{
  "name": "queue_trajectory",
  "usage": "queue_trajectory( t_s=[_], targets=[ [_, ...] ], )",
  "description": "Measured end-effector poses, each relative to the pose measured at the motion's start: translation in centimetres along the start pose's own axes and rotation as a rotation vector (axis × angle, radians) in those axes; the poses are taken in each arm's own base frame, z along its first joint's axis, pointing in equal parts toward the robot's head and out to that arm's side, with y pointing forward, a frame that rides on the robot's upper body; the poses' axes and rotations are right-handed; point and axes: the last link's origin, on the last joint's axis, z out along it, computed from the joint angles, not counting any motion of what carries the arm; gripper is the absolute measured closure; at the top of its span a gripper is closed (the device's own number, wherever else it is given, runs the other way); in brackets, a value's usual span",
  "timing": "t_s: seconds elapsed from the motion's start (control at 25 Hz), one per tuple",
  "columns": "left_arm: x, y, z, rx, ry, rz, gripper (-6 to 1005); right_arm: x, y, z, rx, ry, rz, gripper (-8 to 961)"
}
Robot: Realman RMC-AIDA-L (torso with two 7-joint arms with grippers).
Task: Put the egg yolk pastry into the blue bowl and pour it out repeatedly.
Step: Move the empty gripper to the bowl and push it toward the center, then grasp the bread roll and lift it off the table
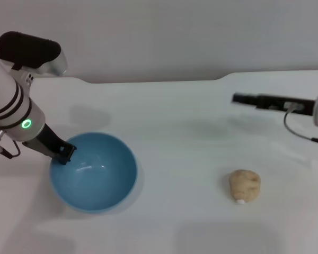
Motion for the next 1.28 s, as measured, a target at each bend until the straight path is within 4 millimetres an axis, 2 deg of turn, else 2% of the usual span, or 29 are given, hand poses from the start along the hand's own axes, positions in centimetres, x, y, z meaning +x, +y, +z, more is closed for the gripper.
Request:
queue_trajectory(
  t_s=[0.24,0.52,0.64,0.8,1.04,1.28],
  targets=[
    [0.7,0.1,-0.5,-0.002,0.02,0.003,981,-1.0,2.3,0.0,-0.067,0.352,0.017,472],
    [1.0,-0.1,-0.9,-0.024,0.024,-0.029,983,-2.5,4.7,-1.3,-0.112,0.621,-0.025,472],
    [1.2,-0.1,-1.0,-0.026,0.027,-0.027,983,-3.0,5.7,-1.7,-0.066,0.785,-0.075,472],
    [1.2,0.0,-1.0,-0.028,0.029,-0.025,982,-2.7,6.6,-1.4,0.085,0.997,-0.172,472],
    [1.3,0.1,-1.0,-0.027,0.033,-0.025,983,-2.5,7.9,0.5,0.222,1.041,-0.286,472],
    [1.4,0.1,-1.0,-0.027,0.038,-0.025,983,-1.7,9.7,3.3,0.216,1.001,-0.391,472]
  ],
)
